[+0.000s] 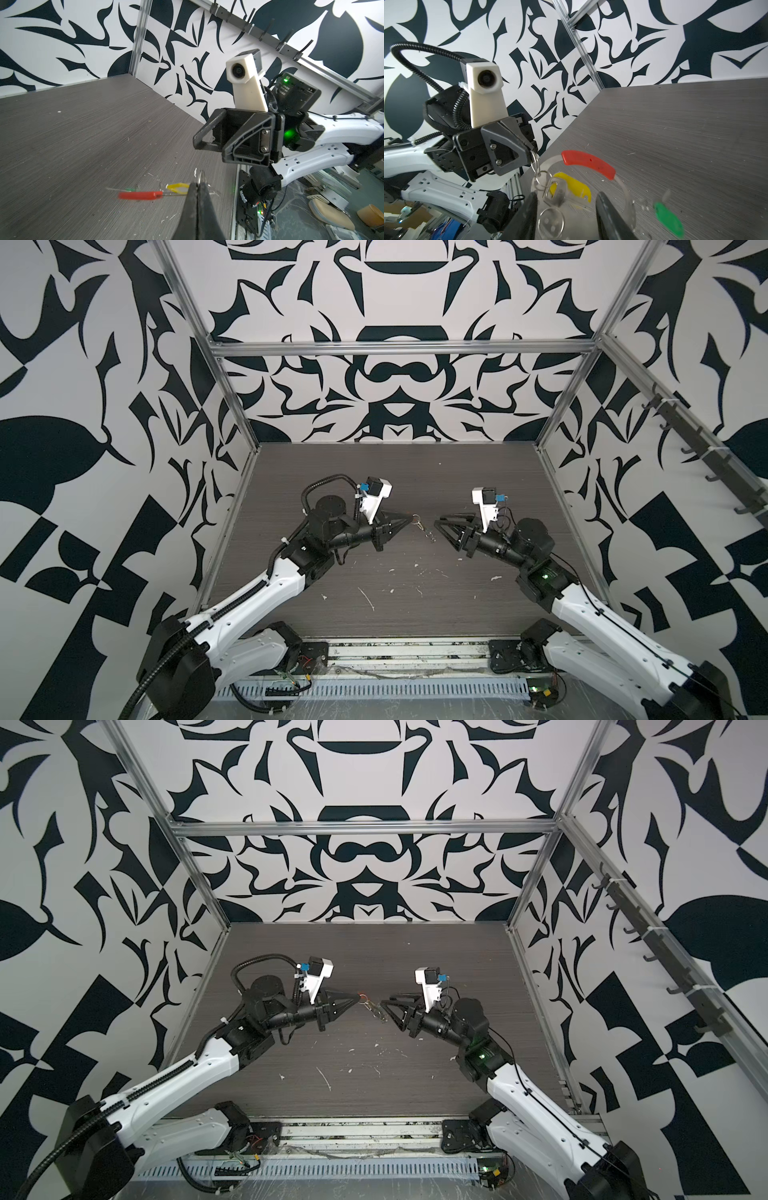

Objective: Remove the keys from the keyring
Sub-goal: 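Raise the keyring toward the right gripper while the right gripper moves in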

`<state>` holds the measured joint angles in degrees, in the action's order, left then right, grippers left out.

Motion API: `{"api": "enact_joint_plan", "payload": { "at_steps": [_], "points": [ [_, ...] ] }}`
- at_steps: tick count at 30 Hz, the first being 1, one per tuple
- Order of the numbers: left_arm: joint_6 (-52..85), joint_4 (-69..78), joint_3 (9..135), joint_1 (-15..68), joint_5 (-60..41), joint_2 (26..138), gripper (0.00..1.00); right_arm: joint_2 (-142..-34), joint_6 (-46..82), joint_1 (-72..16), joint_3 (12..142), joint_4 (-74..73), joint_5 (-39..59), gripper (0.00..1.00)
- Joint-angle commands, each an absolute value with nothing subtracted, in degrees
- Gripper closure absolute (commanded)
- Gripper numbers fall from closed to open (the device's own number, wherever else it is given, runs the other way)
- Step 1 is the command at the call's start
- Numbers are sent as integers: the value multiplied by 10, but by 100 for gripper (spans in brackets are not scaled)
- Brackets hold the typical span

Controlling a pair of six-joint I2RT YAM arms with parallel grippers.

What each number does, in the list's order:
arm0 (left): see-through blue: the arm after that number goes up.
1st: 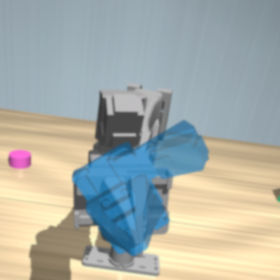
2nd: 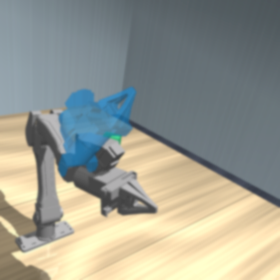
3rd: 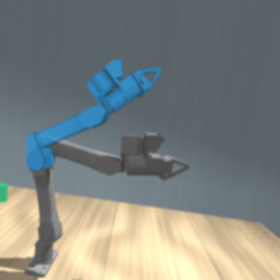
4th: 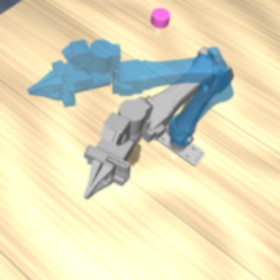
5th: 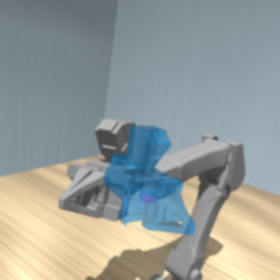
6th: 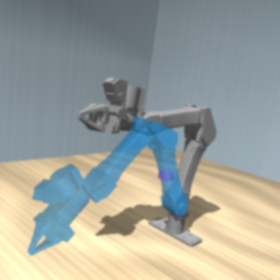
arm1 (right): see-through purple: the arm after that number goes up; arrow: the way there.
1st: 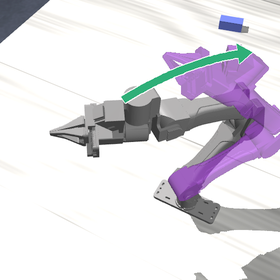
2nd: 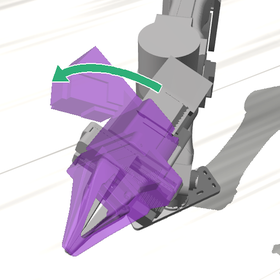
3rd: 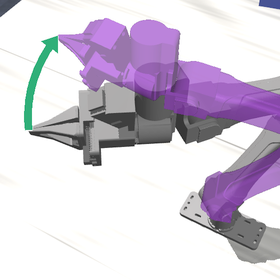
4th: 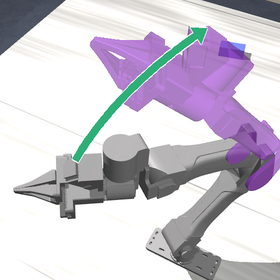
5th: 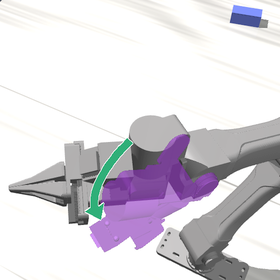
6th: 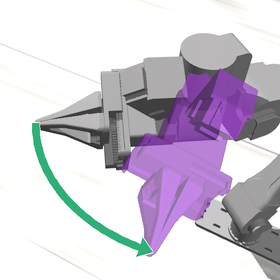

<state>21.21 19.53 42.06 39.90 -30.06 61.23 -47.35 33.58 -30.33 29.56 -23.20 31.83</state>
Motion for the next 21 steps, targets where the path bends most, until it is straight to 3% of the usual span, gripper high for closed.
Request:
{"api": "enact_joint_plan", "payload": {
  "at_steps": [1, 11, 21],
  "points": [
    [216, 228, 411, 404, -312, 584, 100, -478, 355, -316, 306, -295, 336, 52],
    [218, 225, 379, 415, -284, 533, 100, -515, 358, -372, 333, -334, 334, 55],
    [174, 61, 446, 480, -78, 480, 100, -501, 341, -394, 337, -312, 234, 54]
  ]
}}
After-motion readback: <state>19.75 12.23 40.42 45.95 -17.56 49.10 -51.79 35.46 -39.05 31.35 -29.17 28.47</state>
